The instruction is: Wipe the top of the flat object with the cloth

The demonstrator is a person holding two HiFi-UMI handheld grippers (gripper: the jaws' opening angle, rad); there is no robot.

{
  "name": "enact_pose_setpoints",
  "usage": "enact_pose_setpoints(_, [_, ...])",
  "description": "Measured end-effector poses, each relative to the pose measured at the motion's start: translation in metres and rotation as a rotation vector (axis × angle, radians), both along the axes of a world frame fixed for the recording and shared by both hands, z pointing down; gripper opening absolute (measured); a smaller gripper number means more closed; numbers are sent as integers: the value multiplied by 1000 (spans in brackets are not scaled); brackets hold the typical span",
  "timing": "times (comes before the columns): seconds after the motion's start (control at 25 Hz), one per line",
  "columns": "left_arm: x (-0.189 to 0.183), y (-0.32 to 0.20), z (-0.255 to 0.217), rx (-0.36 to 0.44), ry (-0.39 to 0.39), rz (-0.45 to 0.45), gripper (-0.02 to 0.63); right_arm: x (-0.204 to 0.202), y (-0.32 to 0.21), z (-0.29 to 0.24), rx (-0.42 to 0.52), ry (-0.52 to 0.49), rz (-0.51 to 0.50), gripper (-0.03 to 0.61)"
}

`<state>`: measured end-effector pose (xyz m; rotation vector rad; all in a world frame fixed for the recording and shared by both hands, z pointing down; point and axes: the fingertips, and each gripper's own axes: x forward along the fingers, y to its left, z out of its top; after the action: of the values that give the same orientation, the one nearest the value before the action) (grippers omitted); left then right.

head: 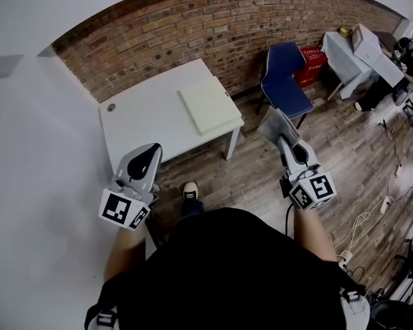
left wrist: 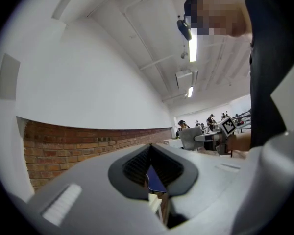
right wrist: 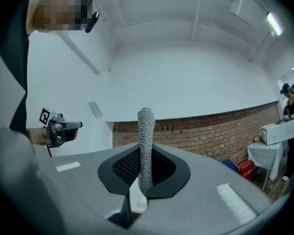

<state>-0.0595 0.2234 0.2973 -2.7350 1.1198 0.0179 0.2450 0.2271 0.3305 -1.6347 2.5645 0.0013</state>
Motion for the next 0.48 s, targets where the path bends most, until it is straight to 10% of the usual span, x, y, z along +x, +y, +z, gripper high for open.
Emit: enact_pose_setpoints(0.48, [-13,-31,8,-9,28,-6,2,-2,-17,-3,5,41,14,11])
